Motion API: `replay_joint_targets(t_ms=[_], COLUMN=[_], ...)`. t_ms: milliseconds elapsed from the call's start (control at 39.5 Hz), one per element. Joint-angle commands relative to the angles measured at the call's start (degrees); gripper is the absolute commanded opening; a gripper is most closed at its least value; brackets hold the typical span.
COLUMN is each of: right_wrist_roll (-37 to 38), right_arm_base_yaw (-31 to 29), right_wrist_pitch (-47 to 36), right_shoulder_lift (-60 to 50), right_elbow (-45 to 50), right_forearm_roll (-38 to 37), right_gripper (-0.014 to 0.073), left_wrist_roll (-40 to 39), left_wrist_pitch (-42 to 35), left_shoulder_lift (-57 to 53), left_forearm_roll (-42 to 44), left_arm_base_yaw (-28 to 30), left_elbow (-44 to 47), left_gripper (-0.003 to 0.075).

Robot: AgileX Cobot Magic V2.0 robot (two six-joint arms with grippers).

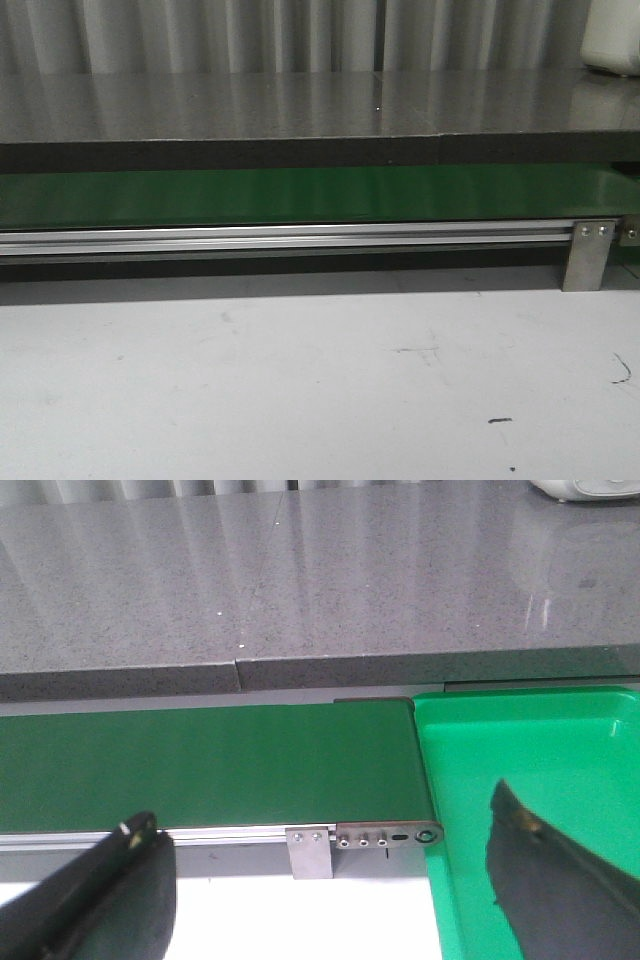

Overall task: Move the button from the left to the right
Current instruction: 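Reach the left gripper into the blue tray and grasp the yellow-capped button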

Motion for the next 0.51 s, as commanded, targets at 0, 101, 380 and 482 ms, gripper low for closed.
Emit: replay_joint_targets(t_ms=[0, 101, 380, 482], right_wrist_roll=[-0.4, -0.4, -0.4, -0.4], right_arm_base_yaw=[-0.3, -0.3, -0.3, -0.3], right_wrist_pitch=[-4.8, -4.8, -4.8, -4.8], right_shoulder_lift=[0.7, 0.7, 0.7, 0.7], right_elbow=[-2.0, -2.0, -2.0, -2.0], right_forearm_roll=[0.0, 0.0, 0.0, 0.0], right_gripper=[0.0645, 0.0645, 0.0645, 0.0645], left_wrist_roll=[2.9, 4.6, 6.2, 6.2], left_wrist_pitch=[0.4, 2.6, 3.8, 4.1], left_shoulder_lift=[1.5, 5.5, 14.4, 16.8], left_forearm_roll=[-0.5, -0.6, -0.6, -0.5], left_arm_base_yaw=[1.5, 2.2, 2.2, 2.2], left_elbow=[-4.6, -7.1, -10.9, -11.5], left_gripper=[0.0564, 0.0564, 0.0564, 0.0564])
